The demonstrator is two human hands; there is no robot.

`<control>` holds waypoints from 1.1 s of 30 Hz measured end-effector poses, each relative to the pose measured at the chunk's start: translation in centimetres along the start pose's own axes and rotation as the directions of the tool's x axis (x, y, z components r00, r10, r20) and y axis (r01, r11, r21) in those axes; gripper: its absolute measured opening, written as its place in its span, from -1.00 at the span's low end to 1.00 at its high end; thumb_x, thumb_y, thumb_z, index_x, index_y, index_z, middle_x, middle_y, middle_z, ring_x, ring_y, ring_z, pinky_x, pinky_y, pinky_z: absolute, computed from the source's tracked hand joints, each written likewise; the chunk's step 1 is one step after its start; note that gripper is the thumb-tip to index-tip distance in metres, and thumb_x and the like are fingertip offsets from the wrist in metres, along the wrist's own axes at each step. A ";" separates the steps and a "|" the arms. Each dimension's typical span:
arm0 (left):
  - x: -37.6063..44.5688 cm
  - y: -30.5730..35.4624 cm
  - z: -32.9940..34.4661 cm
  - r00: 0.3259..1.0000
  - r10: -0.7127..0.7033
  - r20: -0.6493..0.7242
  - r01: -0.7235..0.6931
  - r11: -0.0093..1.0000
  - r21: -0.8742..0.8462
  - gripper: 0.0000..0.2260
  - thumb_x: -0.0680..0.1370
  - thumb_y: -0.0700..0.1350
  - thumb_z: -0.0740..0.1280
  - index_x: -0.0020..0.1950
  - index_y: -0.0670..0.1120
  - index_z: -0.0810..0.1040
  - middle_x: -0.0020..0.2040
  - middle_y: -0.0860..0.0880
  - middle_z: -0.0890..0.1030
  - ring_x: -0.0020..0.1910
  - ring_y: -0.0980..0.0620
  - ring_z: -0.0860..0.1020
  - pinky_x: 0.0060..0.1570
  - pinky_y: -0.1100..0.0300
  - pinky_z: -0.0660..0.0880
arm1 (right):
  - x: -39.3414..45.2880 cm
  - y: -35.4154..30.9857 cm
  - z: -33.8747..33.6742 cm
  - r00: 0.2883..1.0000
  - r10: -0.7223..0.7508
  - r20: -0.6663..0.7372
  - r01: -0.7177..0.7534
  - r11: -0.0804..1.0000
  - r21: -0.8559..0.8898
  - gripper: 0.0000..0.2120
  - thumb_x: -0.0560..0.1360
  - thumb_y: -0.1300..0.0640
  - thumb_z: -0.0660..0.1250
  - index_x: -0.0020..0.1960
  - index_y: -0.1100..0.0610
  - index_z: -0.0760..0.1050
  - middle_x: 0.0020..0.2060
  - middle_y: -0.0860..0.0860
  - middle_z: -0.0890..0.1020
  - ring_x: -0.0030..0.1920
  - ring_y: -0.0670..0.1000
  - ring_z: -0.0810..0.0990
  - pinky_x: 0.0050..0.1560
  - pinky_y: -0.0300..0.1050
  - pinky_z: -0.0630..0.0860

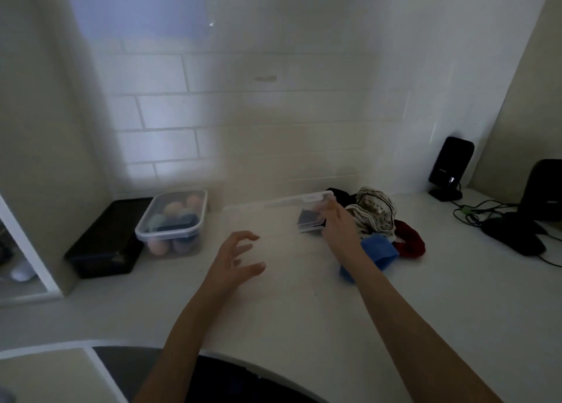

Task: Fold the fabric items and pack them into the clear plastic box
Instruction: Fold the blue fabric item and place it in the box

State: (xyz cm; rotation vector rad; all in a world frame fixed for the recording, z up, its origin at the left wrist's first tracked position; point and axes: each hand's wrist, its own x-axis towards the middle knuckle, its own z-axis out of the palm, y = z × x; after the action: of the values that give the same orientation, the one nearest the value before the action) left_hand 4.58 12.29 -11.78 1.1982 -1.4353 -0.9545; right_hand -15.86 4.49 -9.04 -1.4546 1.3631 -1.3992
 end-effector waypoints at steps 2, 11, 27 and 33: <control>0.3 -0.1 0.1 0.999 0.009 0.049 -0.010 0.999 0.033 -0.42 0.17 0.08 0.45 0.17 0.31 0.43 0.36 0.12 0.38 0.26 0.15 0.46 0.31 0.03 0.35 | 0.6 0.3 -0.4 0.999 0.033 0.034 -0.032 0.999 -0.019 -0.63 0.64 0.00 0.01 0.04 0.13 0.55 -0.23 0.02 0.53 -0.23 -0.02 0.48 -0.22 -0.11 0.42; 1.3 -0.8 0.3 0.998 -0.003 0.058 0.007 0.997 -0.076 -0.04 0.09 -0.01 0.53 0.39 0.27 0.13 0.26 0.09 0.43 0.15 0.06 0.55 0.15 0.05 0.49 | 1.2 2.2 -3.9 0.979 -0.092 -0.184 0.081 0.995 -0.066 -0.82 0.55 0.28 0.16 -0.05 0.08 0.50 -0.22 0.15 0.60 -0.23 0.23 0.57 -0.12 0.13 0.58; 2.6 -0.2 2.1 0.998 -0.067 0.014 0.069 0.979 -0.193 -0.20 0.26 -0.19 0.40 0.47 0.03 0.21 0.14 -0.02 0.52 0.05 -0.03 0.55 -0.17 0.34 0.55 | 1.8 -3.6 -11.3 0.613 0.590 0.525 0.179 0.544 -0.820 -0.85 0.47 -0.03 0.36 0.03 -0.08 0.51 0.09 0.01 0.58 0.09 -0.01 0.54 0.02 -0.19 0.52; 1.8 0.0 2.2 0.997 -0.042 0.058 0.052 0.983 -0.176 -0.20 0.25 -0.18 0.43 0.42 0.17 0.21 0.20 -0.02 0.50 0.09 -0.04 0.55 -0.11 0.27 0.56 | 1.9 -2.7 -11.0 0.594 0.651 0.472 0.204 0.445 -0.872 -0.75 0.46 0.15 0.39 0.10 -0.08 0.48 -0.07 -0.07 0.49 -0.06 -0.04 0.51 -0.20 -0.31 0.49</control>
State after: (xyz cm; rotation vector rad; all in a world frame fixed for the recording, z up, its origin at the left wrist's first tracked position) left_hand 2.43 10.46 -11.82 1.0858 -1.3384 -1.1305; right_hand -26.13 5.22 -4.01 -1.9775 1.6037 0.4239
